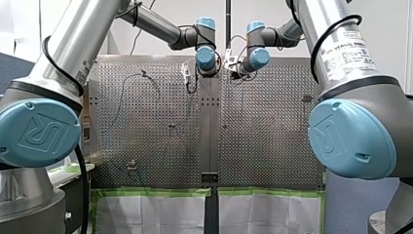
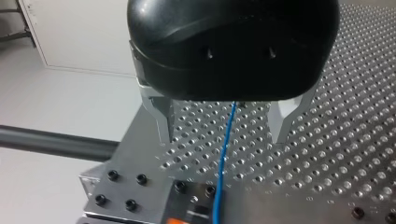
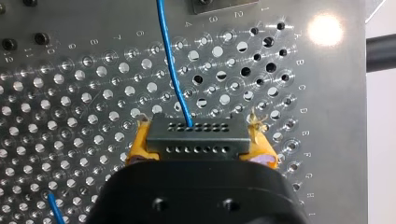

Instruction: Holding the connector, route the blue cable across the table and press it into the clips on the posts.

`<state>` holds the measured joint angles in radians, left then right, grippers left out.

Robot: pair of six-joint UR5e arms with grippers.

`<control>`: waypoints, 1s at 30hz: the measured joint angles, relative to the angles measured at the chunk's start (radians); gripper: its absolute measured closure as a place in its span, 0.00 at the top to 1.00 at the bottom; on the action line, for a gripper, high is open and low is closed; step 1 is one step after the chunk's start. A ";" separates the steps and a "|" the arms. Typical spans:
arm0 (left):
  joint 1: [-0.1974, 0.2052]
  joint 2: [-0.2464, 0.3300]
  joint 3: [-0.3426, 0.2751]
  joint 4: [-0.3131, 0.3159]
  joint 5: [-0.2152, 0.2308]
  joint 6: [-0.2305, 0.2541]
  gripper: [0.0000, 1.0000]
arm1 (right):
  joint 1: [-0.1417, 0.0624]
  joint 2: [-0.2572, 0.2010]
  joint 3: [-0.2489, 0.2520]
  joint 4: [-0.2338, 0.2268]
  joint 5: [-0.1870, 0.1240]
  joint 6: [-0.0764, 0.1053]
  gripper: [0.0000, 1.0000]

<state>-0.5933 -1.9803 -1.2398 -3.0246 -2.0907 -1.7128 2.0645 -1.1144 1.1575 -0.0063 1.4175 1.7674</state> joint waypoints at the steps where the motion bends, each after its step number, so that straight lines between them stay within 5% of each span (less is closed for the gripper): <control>1: 0.001 -0.008 0.008 0.001 -0.002 0.000 1.00 | 0.000 0.000 0.000 0.000 0.000 0.000 0.00; 30: 0.047 -0.132 0.155 0.030 0.023 -0.008 1.00 | 0.000 0.000 0.000 0.002 0.000 0.000 0.00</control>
<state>-0.5460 -2.1120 -1.0849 -2.9945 -2.0676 -1.7209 2.0642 -1.1147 1.1575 -0.0048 1.4175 1.7675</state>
